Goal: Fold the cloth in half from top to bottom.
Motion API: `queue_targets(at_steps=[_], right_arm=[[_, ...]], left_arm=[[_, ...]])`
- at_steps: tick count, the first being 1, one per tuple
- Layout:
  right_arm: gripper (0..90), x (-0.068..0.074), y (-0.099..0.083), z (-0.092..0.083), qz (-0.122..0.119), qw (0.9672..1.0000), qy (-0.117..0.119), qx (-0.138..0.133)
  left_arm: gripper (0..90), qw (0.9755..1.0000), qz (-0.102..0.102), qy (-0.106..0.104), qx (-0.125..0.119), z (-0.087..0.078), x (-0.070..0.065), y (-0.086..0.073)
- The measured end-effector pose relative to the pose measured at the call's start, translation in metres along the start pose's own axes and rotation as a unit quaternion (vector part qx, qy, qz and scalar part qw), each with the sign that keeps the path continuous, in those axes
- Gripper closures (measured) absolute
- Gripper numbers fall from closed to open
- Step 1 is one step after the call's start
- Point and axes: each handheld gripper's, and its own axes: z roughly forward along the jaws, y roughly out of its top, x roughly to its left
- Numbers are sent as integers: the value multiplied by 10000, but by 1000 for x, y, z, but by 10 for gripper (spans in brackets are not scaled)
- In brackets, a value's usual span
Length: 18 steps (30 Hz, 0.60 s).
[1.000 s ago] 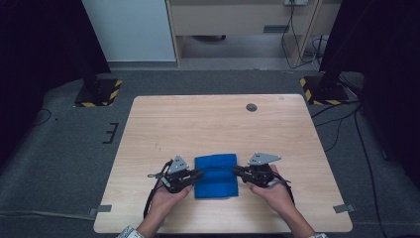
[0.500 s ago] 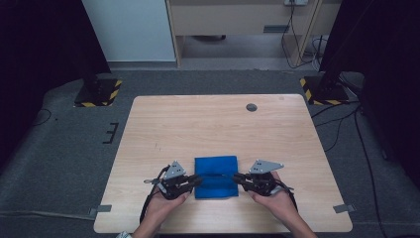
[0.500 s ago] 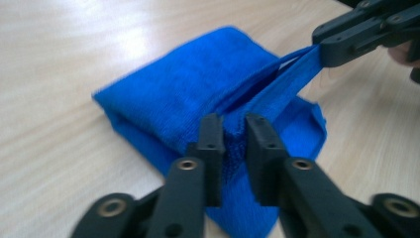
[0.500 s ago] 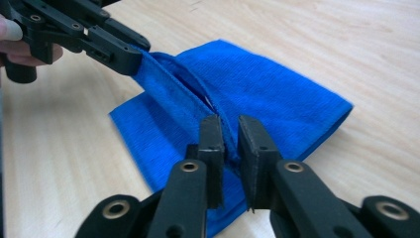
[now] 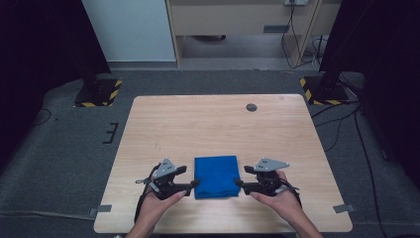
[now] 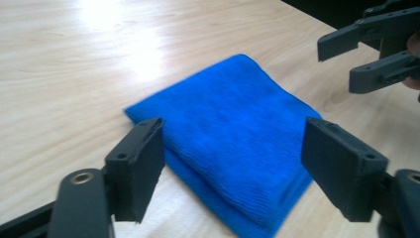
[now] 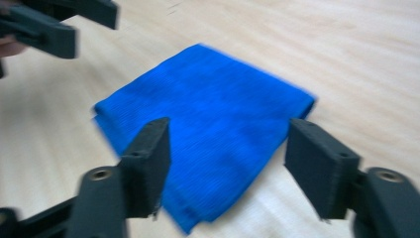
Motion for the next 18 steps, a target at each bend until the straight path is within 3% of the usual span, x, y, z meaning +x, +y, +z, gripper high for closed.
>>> queue_targets(at_steps=[5, 10, 18], right_arm=[[174, -16, 13, -1, 165, 9988, -441, -143], [125, -32, 18, -10, 279, 9965, -739, -269], [103, -62, -1, -22, 480, 9938, -996, -114]], left_arm=[[147, 9997, 32, 217, 42, -4, 11, 7], [113, 9991, -53, 375, 167, -10, 29, 4], [93, 9967, -267, 677, 362, -20, 63, -5]])
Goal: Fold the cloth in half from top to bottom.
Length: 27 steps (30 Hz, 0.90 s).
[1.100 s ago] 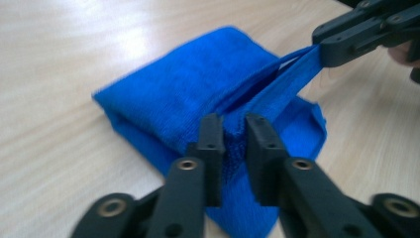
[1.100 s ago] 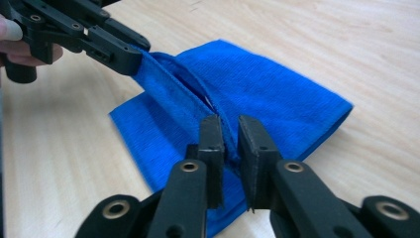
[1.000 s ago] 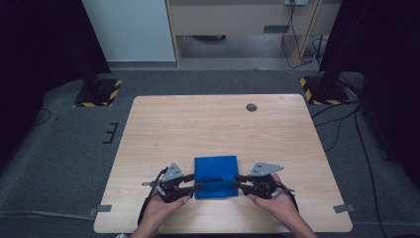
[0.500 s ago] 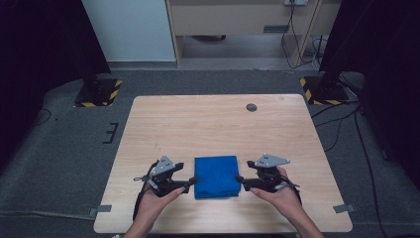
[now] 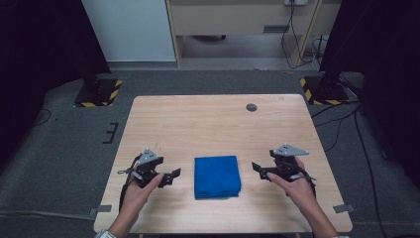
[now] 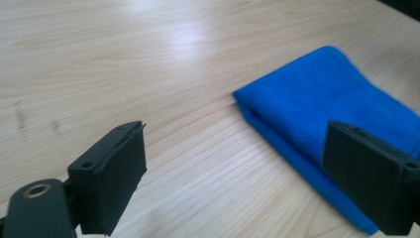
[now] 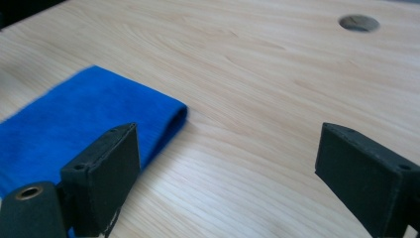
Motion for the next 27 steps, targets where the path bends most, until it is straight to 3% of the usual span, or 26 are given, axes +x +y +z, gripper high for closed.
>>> queue_targets(at_steps=[8, 10, 13, 17, 24, 27], right_arm=[[98, -32, -19, 9, 261, 9990, -218, 288], [103, -40, -19, 14, 343, 9985, -296, 316], [110, -52, -16, 21, 402, 9974, -460, 381], [130, -67, -12, 32, 603, 9949, -614, 521], [110, -74, -10, 48, 716, 9921, -803, 649], [95, -72, -14, 54, 703, 9906, -875, 781]], left_arm=[[79, 9996, -9, 104, 251, 7, 22, -3], [80, 9996, 29, 83, 280, 12, 27, -1], [86, 9993, 73, 211, 286, 20, 33, 3], [89, 9988, -70, 366, 327, 32, 42, 7], [88, 9976, -183, 445, 505, 53, 53, 6], [75, 9971, -108, 413, 634, 58, 52, 4]])
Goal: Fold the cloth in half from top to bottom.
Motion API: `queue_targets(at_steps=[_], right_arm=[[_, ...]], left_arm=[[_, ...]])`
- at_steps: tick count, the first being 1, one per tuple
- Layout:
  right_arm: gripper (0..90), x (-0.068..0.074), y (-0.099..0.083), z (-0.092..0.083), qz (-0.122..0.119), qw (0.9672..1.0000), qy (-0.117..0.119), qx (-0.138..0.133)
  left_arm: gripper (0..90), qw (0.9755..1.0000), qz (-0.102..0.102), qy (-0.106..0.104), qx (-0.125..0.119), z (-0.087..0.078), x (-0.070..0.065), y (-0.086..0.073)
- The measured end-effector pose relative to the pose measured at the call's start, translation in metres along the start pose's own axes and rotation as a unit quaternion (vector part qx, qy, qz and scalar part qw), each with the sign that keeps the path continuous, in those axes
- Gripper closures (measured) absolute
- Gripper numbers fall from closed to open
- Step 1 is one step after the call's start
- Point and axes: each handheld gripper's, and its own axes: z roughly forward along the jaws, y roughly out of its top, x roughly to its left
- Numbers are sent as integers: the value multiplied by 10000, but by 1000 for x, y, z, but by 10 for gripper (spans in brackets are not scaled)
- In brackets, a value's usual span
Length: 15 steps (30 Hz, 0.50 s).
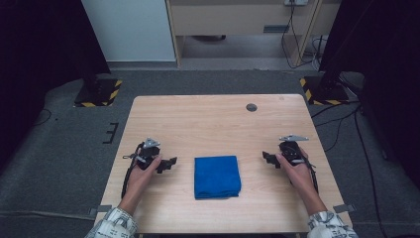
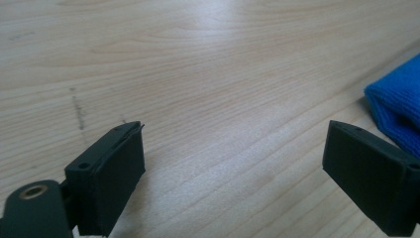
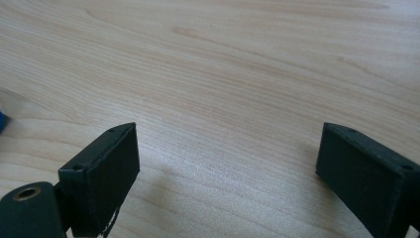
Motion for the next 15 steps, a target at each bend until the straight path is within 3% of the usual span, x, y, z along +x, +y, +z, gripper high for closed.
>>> queue_targets(at_steps=[4, 8, 9, 12, 15], right_arm=[[83, 4, -2, 3, -121, 9998, -171, -54], [92, 10, -4, 4, -439, 9984, -345, 60], [90, 11, -5, 2, -521, 9982, -273, 70], [90, 11, -9, -3, -625, 9979, -140, 87], [90, 10, -12, -6, -606, 9980, -160, 77]], left_arm=[[63, 9999, 62, 71, 37, 4, -2, -3], [59, 9985, 438, 319, 65, 5, -9, -7], [56, 9977, 559, 376, 124, 6, -11, -7], [23, 9976, 575, 349, 155, 8, -12, -6], [23, 9976, 573, 351, 155, 8, -12, -6]])
